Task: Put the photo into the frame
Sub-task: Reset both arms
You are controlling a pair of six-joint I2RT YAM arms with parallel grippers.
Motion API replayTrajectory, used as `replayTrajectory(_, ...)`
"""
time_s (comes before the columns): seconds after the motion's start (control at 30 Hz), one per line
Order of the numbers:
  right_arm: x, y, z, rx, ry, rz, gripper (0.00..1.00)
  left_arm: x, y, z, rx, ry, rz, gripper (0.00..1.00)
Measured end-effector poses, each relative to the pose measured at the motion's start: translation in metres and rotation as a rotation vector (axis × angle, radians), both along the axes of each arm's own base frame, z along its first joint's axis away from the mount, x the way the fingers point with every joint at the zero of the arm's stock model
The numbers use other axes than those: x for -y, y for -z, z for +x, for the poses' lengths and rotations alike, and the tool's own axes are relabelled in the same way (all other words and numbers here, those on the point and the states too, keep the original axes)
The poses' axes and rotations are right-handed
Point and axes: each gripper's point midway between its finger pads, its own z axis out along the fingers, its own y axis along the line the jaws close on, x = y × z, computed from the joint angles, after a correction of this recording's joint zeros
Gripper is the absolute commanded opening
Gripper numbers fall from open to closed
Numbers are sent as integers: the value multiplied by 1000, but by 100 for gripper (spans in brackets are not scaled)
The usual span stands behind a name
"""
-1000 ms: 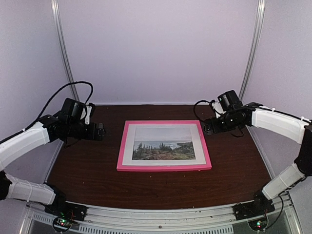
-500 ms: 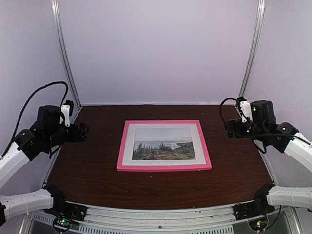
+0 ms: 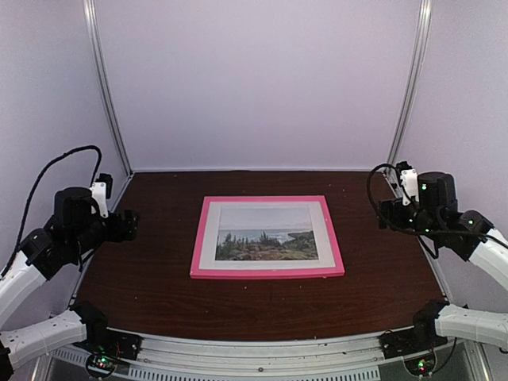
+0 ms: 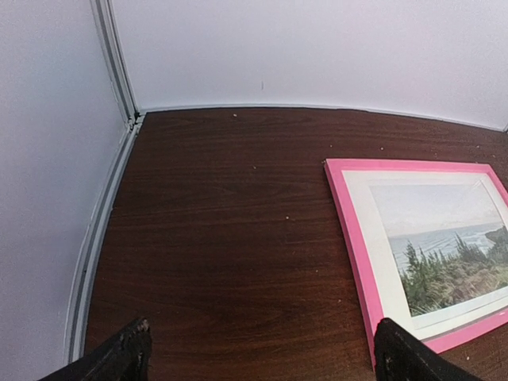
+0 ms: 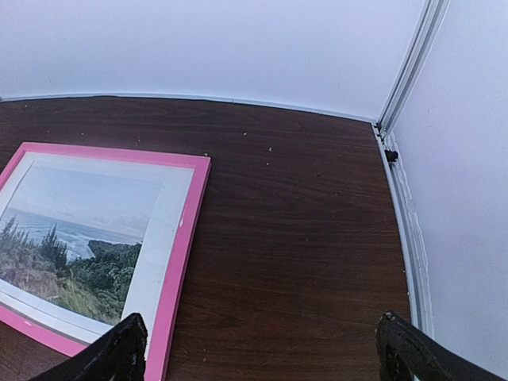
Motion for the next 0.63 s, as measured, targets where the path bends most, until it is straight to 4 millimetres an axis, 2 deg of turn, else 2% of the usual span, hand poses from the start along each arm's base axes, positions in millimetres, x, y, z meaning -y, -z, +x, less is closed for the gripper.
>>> replayTrajectory(0.63, 2, 4, 1, -7, 11, -10, 100, 4, 7, 4, -26, 8, 7, 98)
